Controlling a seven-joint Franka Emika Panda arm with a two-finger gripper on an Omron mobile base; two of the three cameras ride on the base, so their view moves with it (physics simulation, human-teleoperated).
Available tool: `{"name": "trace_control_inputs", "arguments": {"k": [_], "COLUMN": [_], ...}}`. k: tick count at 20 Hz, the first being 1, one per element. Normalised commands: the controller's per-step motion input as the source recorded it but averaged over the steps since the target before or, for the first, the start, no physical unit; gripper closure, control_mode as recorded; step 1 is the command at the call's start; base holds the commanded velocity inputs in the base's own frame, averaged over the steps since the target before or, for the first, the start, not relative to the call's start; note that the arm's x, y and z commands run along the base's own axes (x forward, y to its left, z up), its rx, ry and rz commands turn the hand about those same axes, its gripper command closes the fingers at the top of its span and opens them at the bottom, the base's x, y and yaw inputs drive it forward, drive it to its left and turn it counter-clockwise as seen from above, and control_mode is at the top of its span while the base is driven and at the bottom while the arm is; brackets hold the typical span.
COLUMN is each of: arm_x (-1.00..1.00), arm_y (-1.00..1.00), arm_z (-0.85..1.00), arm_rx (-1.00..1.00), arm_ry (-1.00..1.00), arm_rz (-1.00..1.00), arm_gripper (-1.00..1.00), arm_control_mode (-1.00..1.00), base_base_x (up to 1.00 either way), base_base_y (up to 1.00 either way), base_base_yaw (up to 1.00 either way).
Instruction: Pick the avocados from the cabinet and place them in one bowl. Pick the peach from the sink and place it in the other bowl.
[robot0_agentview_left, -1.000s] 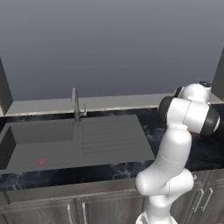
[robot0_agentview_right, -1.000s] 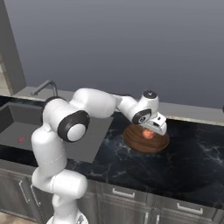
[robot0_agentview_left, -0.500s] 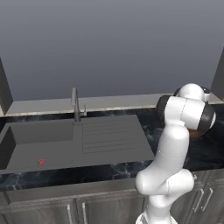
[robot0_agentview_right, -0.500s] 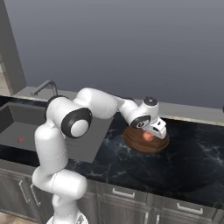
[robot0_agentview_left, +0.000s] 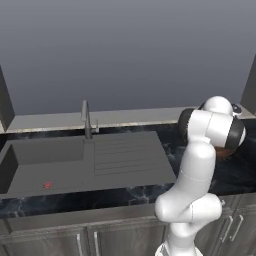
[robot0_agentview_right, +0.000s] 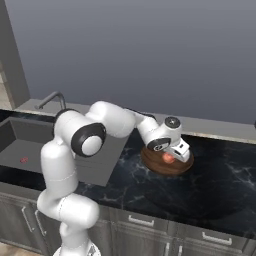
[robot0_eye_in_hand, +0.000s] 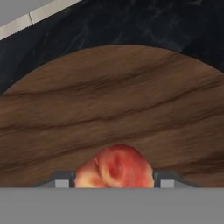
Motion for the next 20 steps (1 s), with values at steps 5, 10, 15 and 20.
{"name": "trace_control_inputs", "arguments": {"k": [5,10,15,20], "arm_x": [0.13,0.22,-0.01,-0.32], "arm_y": [0.01,-0.16,0.05,0.46], "arm_z": [0.00,0.26,0.84,0.47], "arm_rx": [0.01,-0.01,0.05,0.02], "arm_ry": [0.00,0.11,0.11,0.13], "arm_rz": [0.00,-0.06,-0.07,-0.02], "arm_gripper": [-1.00,-1.00,-1.00,-1.00], "arm_control_mode": [-1.00,-1.00,-1.00,-1.00], "base_base_x": [0.00,0.00,0.00,0.00], "base_base_y": [0.00,0.00,0.00,0.00], "base_base_yaw": [0.00,0.00,0.00,0.00]}}
